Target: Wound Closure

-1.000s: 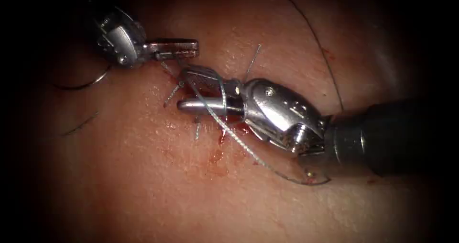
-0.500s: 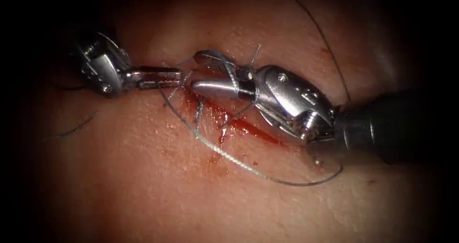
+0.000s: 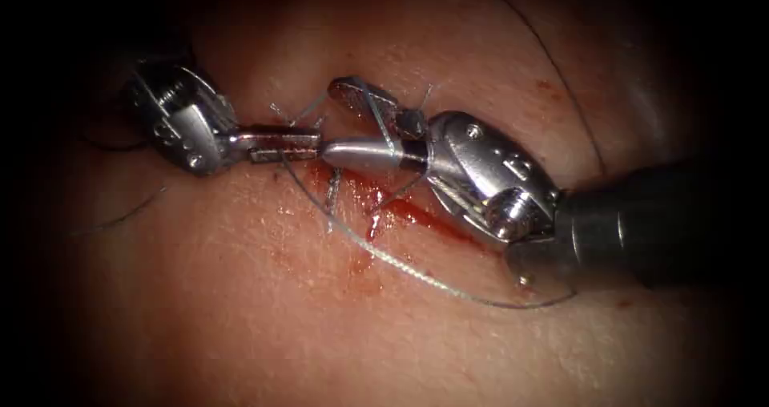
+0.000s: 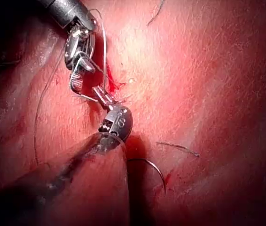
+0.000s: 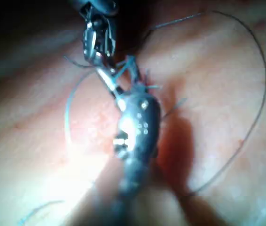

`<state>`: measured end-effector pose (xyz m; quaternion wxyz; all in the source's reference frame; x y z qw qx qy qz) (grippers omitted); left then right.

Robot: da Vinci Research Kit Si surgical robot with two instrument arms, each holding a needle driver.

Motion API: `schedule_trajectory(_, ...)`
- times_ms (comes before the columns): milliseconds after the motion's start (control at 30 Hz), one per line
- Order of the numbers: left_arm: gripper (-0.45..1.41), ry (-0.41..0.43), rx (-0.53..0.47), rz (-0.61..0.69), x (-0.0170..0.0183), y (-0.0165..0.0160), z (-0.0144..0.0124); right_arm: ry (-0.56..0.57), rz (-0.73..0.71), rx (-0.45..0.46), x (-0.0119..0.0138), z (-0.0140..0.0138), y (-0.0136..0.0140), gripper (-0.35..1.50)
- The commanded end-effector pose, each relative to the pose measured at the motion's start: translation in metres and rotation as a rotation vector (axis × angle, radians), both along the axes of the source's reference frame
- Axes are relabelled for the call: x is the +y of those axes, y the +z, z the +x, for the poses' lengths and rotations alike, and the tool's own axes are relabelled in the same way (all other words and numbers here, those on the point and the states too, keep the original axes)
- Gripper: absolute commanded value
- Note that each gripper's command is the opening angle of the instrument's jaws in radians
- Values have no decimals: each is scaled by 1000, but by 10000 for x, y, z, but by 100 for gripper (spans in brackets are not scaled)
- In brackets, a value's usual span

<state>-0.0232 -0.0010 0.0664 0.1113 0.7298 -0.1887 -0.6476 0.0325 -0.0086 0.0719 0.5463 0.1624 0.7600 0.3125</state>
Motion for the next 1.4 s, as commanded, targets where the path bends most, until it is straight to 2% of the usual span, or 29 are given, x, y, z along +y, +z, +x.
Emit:
schedule_trajectory(33, -45, 0, 1, 2, -2, 6, -6, -5, 8, 4, -7, 8, 4, 63)
schedule_trajectory(100, -45, -4, 3, 2, 0, 6, -10, -8, 25, 8, -6, 9, 3, 69)
schedule_trajectory(167, -45, -10, 15, 0, -2, 9, -18, -12, 49, 13, -4, 10, 2, 84)
schedule_trajectory(200, -45, 0, 19, -7, -7, 12, -27, -14, 67, 17, -2, 13, 1, 101)
schedule_trajectory(333, -45, 25, 38, -9, -21, 21, -45, -19, 85, 24, -2, 15, -2, 115)
schedule_trajectory(567, -45, 47, 32, 2, -34, 20, -47, -22, 81, 29, -1, 14, 1, 111)
schedule_trajectory(667, -45, 57, 34, 2, -46, 14, -45, -5, 89, 3, -3, 9, 5, 106)
schedule_trajectory(767, -45, 70, 42, 4, -59, 5, -50, 16, 69, -126, -12, -2, 14, 103)
schedule_trajectory(1033, -45, 77, 47, 11, -65, 0, -58, 70, 74, -231, -21, -21, 23, 101)
schedule_trajectory(1133, -45, 80, 48, 17, -66, -1, -64, 110, 73, -307, -33, -32, 25, 101)
schedule_trajectory(1400, -45, 83, 45, 29, -64, -1, -66, 178, 89, -391, -52, -52, 24, 99)
